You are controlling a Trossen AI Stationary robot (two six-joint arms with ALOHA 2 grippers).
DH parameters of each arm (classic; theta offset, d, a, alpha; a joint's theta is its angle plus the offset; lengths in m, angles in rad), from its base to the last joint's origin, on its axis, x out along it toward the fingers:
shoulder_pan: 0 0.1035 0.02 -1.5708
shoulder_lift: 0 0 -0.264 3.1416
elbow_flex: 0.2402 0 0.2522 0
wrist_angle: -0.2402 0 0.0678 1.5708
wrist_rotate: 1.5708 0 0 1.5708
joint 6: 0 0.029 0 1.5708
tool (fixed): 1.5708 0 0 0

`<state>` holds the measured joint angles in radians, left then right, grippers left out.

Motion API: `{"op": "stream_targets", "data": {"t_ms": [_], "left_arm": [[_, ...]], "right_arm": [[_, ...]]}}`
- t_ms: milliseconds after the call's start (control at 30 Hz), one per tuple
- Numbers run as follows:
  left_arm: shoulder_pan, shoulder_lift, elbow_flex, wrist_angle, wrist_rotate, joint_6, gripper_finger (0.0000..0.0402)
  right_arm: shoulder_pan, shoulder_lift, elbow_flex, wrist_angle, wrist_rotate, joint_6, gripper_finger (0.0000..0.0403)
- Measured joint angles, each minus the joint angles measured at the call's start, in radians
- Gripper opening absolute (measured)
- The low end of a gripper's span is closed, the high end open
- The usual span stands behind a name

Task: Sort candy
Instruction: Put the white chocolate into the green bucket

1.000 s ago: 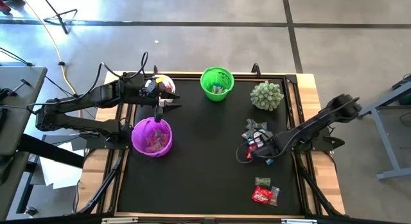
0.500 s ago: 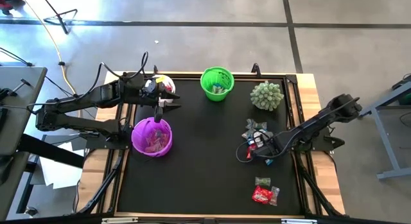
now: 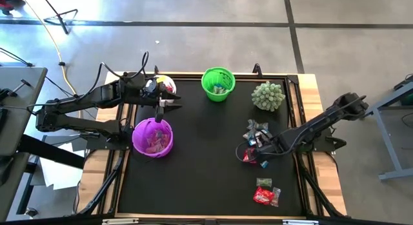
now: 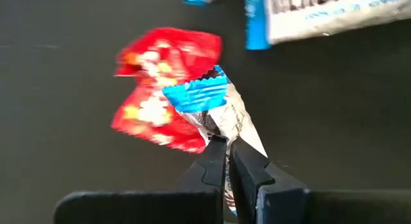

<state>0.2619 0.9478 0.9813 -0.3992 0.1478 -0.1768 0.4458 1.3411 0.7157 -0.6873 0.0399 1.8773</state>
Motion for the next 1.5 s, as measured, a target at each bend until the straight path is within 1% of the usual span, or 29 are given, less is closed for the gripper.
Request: {"op": "stream_targets", "data": {"t_ms": [100,233,300,400,500,667,733,833,933,1067,1200,1333,1400,1500], "left_arm": [[-0.001,0.0,0.0,0.0,0.0,-0.003,0.0186],[-0.001,0.0,0.0,0.011,0.0,-0.003,0.0186],[-0.001,0.0,0.0,0.019,0.008,-0.003,0.0186],[0.0,0.0,0.0,0.025,0.028,-0.002,0.0186],[0.003,0.0,0.0,0.027,0.03,0.007,0.0186],[0.046,-0.018,-0.001,0.038,0.043,0.02,0.0186],[0.066,-0.024,-0.001,0.032,0.043,0.023,0.0186],[0.094,-0.026,-0.001,0.031,0.043,0.023,0.0186],[0.121,-0.026,-0.001,0.037,0.045,0.016,0.0186],[0.166,-0.026,-0.001,0.039,0.045,0.014,0.0186],[0.203,-0.026,-0.001,0.055,0.052,0.006,0.0186],[0.233,-0.026,-0.001,0.055,0.053,0.004,0.0186],[0.246,-0.026,-0.001,0.055,0.053,0.003,0.0186],[0.263,-0.026,-0.001,0.055,0.053,-0.001,0.0186]], "right_arm": [[-0.005,-0.021,0.043,-0.027,0.085,-0.001,0.0004],[-0.049,-0.048,0.102,-0.082,0.253,-0.05,0.0003],[-0.091,-0.057,0.132,-0.091,0.322,-0.113,0.0003],[-0.186,-0.056,0.172,-0.093,0.411,-0.243,0.0003],[-0.305,-0.056,0.208,-0.062,0.443,-0.425,0.0003],[-0.505,-0.056,0.251,0.069,0.44,-0.751,0.0003],[-0.584,-0.056,0.258,0.145,0.416,-0.869,0.0003],[-0.688,-0.047,0.258,0.299,0.353,-1.025,0.0003],[-0.782,-0.006,0.254,0.437,0.254,-1.13,0.0003],[-0.873,0.081,0.254,0.583,0.13,-1.18,0.0003],[-0.924,0.163,0.252,0.694,0.058,-1.16,0.0003],[-0.951,0.195,0.252,0.801,0.042,-1.164,0.0003],[-0.961,0.198,0.252,0.821,0.041,-1.178,0.0003],[-0.978,0.198,0.252,0.805,0.016,-1.207,0.0003]]}}
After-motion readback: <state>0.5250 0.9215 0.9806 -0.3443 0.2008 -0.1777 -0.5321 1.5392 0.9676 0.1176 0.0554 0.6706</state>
